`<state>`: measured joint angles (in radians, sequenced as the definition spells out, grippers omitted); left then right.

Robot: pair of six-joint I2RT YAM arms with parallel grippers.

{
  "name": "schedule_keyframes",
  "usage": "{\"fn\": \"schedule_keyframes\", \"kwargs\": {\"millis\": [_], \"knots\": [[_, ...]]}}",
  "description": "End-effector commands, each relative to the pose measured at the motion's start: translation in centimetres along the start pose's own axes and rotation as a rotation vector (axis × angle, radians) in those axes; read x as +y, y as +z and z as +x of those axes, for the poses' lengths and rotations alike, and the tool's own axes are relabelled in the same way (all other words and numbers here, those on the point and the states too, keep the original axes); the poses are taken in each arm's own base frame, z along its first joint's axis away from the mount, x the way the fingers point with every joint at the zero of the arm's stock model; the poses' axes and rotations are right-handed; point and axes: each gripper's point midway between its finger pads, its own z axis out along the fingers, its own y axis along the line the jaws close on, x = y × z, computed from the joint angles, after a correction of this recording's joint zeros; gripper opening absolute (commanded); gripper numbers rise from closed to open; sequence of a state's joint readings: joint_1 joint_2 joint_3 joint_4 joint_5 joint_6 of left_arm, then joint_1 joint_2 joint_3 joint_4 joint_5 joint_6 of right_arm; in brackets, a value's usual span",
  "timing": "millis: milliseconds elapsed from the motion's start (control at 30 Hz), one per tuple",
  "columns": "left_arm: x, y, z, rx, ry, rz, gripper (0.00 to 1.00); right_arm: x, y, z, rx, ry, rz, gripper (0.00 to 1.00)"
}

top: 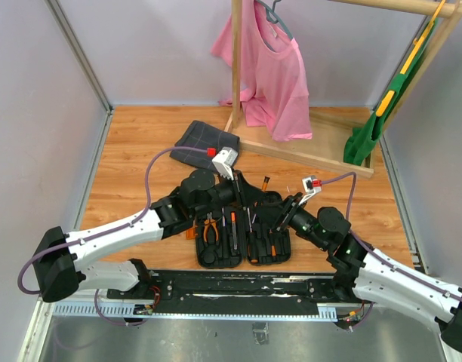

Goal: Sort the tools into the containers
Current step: Pick up the screwdriver from the center of the board.

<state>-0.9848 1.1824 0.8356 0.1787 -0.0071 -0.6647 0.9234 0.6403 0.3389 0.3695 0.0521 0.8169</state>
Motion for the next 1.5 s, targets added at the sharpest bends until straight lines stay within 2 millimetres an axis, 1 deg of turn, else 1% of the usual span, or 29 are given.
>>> {"fn": "schedule_keyframes", "kwargs": {"millis": [0,100,333,433,467,567,667,733,833,967,1000,1100,1200,1300,1467], "knots": [[-1.3,-0.4,-0.7,-0.044,-0.016,0.04,0.0,2.8,0.2,-1.6,-0.029,0.017,-0.078,0.45],[-1.4,-0.5,-0.6,-0.043,-0.018,0.043,0.0,2.8,0.2,-1.5,-0.022,0.026,-0.081,0.41],[-1.3,-0.6,-0.4,-0.042,-0.019,0.04,0.0,2.7,0.3,-1.3,-0.02,0.03,-0.076,0.25],[-1.2,-0.5,-0.4,-0.042,-0.022,0.036,0.01,1.8,0.4,-1.4,-0.024,0.056,-0.025,0.09],[-1.3,-0.5,-0.4,-0.042,-0.025,0.037,0.02,1.6,0.4,-1.3,-0.028,0.062,-0.014,0.06],[-1.4,-0.6,-0.5,-0.045,-0.033,0.039,0.1,1.0,0.4,-1.5,-0.046,0.078,0.012,0.04],[-1.4,-0.7,-0.6,-0.05,-0.036,0.036,0.24,0.4,0.2,-1.6,-0.061,0.072,0.037,0.03],[-1.3,-1.0,-0.8,-0.058,-0.037,0.031,0.29,-0.2,0.1,-1.8,-0.07,0.053,0.065,0.03],[-1.0,-1.4,-1.1,-0.069,-0.033,0.008,0.31,-2.0,-0.1,-1.9,-0.067,-0.004,0.166,0.01],[-0.1,-2.1,-1.4,-0.078,-0.018,-0.042,0.32,-5.2,-1.0,-1.6,-0.044,-0.13,0.314,0.01],[0.2,-2.3,-1.5,-0.082,-0.012,-0.059,0.32,-5.6,-1.2,-1.6,-0.039,-0.164,0.326,0.01],[1.5,-3.2,-1.9,-0.093,0.016,-0.134,0.34,-6.2,-1.5,-1.7,-0.031,-0.294,0.323,0.01],[2.2,-3.9,-2.5,-0.106,0.044,-0.186,0.35,-6.2,-1.4,-1.7,-0.007,-0.471,0.271,0.02],[2.3,-4.6,-3.0,-0.115,0.062,-0.201,0.35,-6.2,-1.6,-1.7,0.027,-0.597,0.247,0.04],[2.1,-5.2,-3.5,-0.111,0.089,-0.201,0.35,-5.8,-1.8,-2.1,0.048,-0.731,0.212,0.06]]}}
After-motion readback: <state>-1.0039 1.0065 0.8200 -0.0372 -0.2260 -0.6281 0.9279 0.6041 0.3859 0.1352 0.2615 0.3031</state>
